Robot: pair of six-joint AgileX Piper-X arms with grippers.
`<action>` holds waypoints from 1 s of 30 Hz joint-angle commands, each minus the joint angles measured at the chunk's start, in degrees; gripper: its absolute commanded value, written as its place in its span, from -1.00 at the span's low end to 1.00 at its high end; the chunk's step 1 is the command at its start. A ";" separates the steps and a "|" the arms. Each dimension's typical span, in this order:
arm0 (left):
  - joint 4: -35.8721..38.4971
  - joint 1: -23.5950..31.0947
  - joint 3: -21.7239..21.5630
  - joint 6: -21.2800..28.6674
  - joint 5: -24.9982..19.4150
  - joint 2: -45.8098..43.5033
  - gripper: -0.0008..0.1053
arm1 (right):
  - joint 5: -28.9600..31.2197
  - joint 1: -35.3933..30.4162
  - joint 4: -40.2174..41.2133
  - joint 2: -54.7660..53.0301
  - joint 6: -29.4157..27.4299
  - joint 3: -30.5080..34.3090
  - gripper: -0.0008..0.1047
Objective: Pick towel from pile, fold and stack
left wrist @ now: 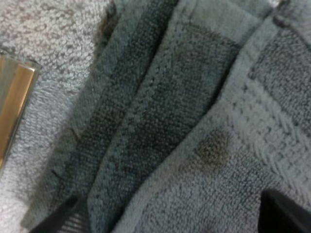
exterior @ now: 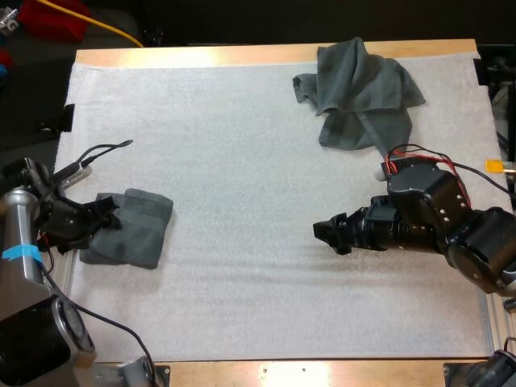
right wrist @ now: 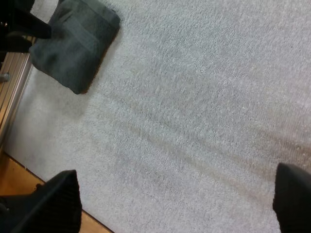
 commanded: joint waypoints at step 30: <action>-0.07 -0.05 0.02 -0.81 1.35 3.23 -0.08 | -0.52 -0.01 -0.37 -0.12 0.40 -0.22 0.50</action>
